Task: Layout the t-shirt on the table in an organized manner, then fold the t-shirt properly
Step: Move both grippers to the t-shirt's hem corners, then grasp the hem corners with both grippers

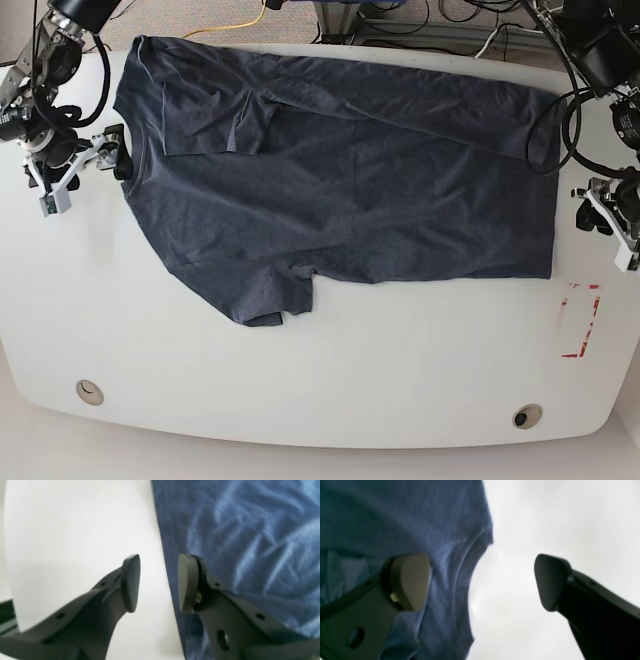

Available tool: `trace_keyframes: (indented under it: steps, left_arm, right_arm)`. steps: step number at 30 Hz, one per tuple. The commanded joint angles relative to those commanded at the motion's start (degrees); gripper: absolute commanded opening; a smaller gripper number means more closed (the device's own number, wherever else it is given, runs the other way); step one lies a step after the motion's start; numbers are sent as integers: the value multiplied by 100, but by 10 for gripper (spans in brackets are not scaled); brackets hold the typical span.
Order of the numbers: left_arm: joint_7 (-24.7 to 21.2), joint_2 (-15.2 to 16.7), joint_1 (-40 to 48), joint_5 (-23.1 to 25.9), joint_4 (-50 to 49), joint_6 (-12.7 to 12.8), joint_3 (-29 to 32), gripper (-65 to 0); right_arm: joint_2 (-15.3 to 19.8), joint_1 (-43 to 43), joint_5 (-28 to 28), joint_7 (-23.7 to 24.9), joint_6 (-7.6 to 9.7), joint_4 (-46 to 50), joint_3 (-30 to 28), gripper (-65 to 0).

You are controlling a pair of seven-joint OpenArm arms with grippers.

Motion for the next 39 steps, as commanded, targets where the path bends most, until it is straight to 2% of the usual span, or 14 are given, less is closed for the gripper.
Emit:
trace_keyframes:
  steps: [4,10,19,29,34,39]
  left_arm:
    - [-492,-9,-325,264,-571,0,299,-415]
    - [-1160,-9,-800,571,-1389,0,536,-415]
    - [-1987,-35,-1433,642,-2462,0,818,-415]
    - [-2593,-53,-1591,633,-3024,0,1336,-415]
    - [-2585,-53,-1582,607,-3033,0,1336,-415]
    - [-2576,-35,-1565,607,-3024,0,1336,-415]
  right_arm:
    - [132,765,0,114,0,-976,-378,-5]
    - [176,1662,-9,738,0,-2242,-993,-5]
    - [378,2848,-9,2163,0,-4352,-2295,-5]
    - [422,3235,-9,3490,0,-5776,-3393,-5]
    - [404,3191,9,3543,0,-5925,-3552,-5]
    - [229,2998,26,3385,0,-5829,-3560,-6]
